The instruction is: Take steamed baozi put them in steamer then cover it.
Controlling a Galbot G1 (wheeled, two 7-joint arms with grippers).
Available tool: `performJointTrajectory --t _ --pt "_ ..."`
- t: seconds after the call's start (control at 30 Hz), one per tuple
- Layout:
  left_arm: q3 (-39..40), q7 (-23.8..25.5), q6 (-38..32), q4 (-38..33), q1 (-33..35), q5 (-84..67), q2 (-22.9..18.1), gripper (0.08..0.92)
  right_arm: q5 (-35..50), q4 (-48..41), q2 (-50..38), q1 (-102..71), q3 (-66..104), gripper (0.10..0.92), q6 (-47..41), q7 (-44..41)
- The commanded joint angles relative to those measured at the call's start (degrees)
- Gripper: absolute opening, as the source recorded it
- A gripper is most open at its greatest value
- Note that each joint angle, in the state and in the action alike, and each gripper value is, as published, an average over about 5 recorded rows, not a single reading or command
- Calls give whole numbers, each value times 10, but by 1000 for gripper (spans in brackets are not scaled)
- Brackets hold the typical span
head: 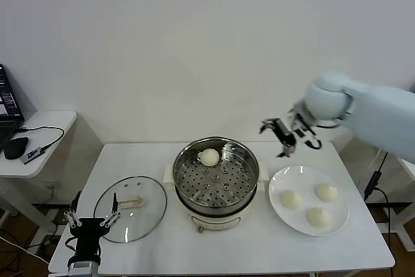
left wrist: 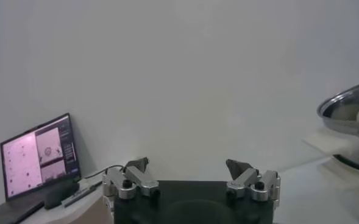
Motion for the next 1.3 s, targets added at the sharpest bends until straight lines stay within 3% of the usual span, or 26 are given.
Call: performJointTrajectory --t 0.03,0.37,0.83,1.3 --pt "1 1 0 6 -1 -1 6 823 -23 54 -160 -186 95 823 -74 -4" --pt "1 2 1 16 -4 1 8 823 -93 -28 -97 -373 218 823 -67 11" --pt "-12 3 1 18 0 3 3 823 -134 -153 14 -427 255 823 -56 35" --pt "-18 2 0 20 3 6 1 823 -143 -190 68 -436 262 784 -67 49"
